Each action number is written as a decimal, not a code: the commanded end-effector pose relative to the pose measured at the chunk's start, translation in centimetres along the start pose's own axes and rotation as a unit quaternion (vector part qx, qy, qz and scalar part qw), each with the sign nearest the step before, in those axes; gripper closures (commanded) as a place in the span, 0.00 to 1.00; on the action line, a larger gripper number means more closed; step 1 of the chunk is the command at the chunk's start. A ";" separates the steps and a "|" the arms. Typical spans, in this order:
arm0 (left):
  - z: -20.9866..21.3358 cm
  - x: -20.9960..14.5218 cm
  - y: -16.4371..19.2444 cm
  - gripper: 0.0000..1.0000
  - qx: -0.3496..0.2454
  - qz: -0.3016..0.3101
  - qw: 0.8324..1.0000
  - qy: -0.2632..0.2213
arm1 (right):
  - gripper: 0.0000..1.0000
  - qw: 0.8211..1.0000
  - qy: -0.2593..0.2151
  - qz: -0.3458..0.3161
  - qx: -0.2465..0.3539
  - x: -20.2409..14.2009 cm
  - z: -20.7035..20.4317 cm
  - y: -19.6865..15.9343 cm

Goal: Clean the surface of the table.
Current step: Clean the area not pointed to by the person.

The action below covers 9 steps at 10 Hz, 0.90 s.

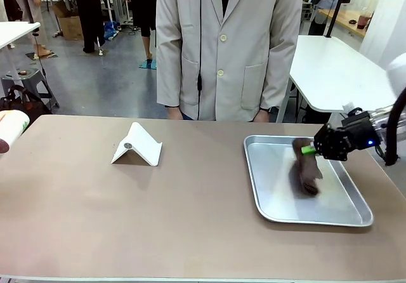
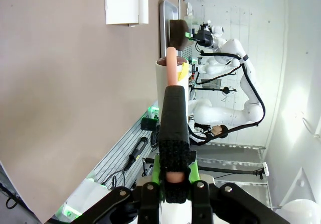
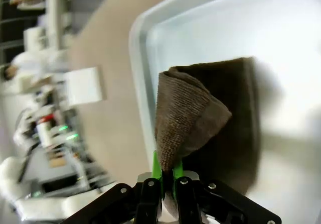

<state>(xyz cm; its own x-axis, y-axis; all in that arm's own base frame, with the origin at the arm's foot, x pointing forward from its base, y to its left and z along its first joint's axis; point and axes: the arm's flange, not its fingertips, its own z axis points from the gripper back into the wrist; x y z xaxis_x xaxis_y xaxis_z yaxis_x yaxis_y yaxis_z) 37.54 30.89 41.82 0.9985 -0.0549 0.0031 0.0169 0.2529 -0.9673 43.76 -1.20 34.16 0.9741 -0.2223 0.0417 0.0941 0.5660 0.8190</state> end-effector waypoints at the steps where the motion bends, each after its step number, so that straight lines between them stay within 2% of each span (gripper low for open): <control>1: 0.1 0.0 -0.4 0.78 -0.006 0.003 1.000 -0.007 | 0.91 0.989 0.029 -0.011 0.144 -1.1 1.3 -0.6; 3: 0.1 0.0 -0.4 0.78 -0.006 0.003 1.000 -0.007 | 0.91 0.974 0.052 -0.040 0.218 -1.4 2.9 -0.4; 5: 0.1 0.0 -0.4 0.78 -0.006 0.003 1.000 -0.007 | 0.91 0.952 0.082 -0.042 0.293 -2.3 5.2 -0.1; 6: 0.1 0.0 -0.4 0.78 -0.006 0.003 1.000 -0.007 | 0.91 0.936 0.112 -0.043 0.332 -3.5 7.1 -0.1; 7: 0.1 0.0 -0.4 0.78 -0.006 0.003 1.000 -0.007 | 0.91 0.934 0.112 -0.054 0.336 -4.5 8.4 -0.1; 9: 0.1 0.0 -0.4 0.78 -0.006 0.003 1.000 -0.007 | 0.91 0.935 0.082 -0.051 0.340 -7.2 11.8 -1.0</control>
<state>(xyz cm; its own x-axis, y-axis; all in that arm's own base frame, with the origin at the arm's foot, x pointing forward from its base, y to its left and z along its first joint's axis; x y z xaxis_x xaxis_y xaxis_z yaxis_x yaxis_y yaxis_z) 37.55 30.91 41.83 0.9985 -0.0547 0.0031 0.0169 0.2533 -0.9672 36.22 -8.49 38.88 0.9942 -0.0601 -0.0897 0.0832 -0.1030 0.9912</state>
